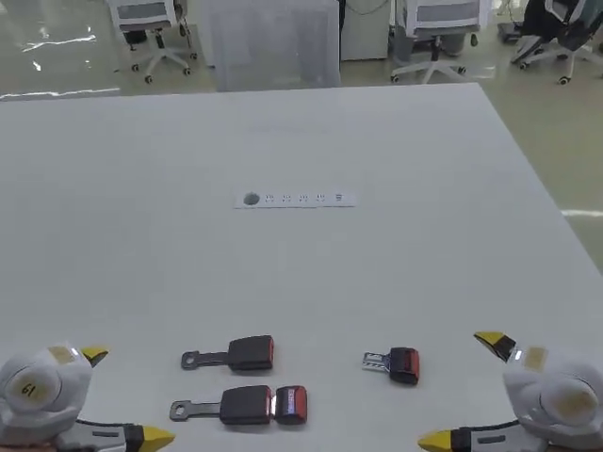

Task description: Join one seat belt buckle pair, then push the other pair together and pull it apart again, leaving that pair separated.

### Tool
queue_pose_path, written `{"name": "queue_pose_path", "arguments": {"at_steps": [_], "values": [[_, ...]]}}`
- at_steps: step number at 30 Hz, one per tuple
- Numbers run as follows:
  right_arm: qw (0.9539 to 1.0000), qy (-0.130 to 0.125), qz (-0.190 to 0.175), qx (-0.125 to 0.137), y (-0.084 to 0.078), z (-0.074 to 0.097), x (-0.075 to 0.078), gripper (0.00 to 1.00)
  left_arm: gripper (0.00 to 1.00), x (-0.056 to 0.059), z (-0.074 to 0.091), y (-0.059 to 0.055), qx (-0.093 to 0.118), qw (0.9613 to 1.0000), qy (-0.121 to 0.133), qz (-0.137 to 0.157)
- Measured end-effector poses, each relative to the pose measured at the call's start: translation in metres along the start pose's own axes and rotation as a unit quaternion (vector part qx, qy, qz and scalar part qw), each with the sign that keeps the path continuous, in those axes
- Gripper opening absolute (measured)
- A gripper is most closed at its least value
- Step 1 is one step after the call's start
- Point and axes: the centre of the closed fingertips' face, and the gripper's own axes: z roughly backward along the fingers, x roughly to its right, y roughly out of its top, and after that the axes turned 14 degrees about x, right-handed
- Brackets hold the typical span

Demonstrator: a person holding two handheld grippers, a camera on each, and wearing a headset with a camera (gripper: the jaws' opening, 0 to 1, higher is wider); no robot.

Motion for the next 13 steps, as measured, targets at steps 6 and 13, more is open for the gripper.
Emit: {"name": "queue_pose_path", "arguments": {"at_steps": [6,13], "values": [[1.0,-0.001,-0.002,-0.001,0.002,0.006,-0.001,1.0,1.0,0.003,0.011,0.004,0.008,0.9999,0.003,-0.005],[1.0,0.002,0.004,0.008,0.006,0.009,-0.004,1.0,1.0,0.006,0.018,0.007,0.019,0.9997,0.002,-0.012]]}}
